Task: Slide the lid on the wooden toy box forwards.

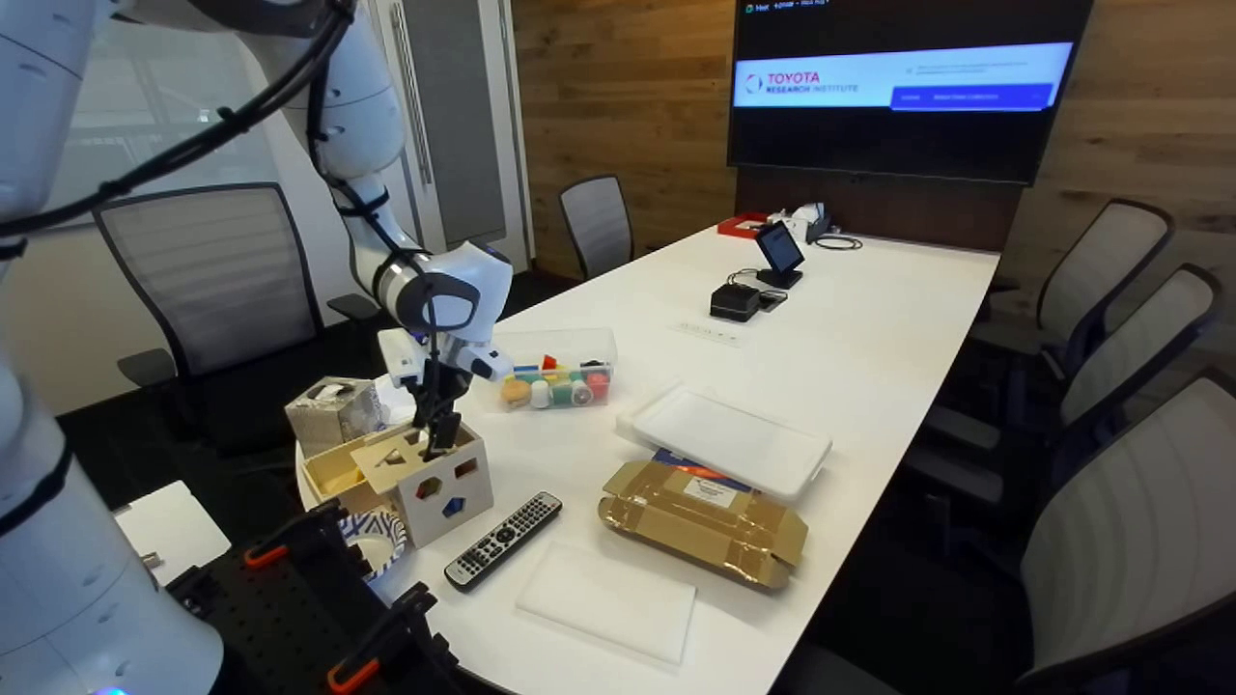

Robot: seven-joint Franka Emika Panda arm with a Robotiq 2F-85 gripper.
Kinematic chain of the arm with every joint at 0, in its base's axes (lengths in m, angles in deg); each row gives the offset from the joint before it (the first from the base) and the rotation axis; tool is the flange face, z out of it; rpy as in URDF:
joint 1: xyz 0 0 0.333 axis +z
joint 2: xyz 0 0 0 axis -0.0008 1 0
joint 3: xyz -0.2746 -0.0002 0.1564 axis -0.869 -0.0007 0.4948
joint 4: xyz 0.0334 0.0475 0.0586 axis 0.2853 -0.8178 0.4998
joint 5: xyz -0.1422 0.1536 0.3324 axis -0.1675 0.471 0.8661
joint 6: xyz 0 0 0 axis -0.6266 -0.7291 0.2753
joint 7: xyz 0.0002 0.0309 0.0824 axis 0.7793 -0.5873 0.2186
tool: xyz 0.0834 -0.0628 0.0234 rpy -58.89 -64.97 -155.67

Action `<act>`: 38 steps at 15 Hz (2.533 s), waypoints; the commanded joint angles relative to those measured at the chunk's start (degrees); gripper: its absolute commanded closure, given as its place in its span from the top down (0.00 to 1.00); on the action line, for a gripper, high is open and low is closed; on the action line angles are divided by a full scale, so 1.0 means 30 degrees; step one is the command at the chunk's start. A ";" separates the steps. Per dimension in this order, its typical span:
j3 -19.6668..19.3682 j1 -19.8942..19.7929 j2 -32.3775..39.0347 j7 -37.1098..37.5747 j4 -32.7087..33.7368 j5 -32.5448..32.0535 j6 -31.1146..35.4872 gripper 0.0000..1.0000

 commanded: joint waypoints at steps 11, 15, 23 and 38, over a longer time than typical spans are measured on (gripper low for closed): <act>0.1775 -0.0439 0.0283 -0.1734 -0.0765 0.2946 0.0211 1.00; 0.2182 -0.0639 0.0087 -0.2397 -0.1058 0.3820 -0.0068 1.00; 0.2549 -0.0940 -0.0296 -0.3332 -0.1529 0.5732 -0.0629 1.00; 0.2710 -0.1145 -0.0420 -0.5861 -0.1753 0.6297 -0.2636 1.00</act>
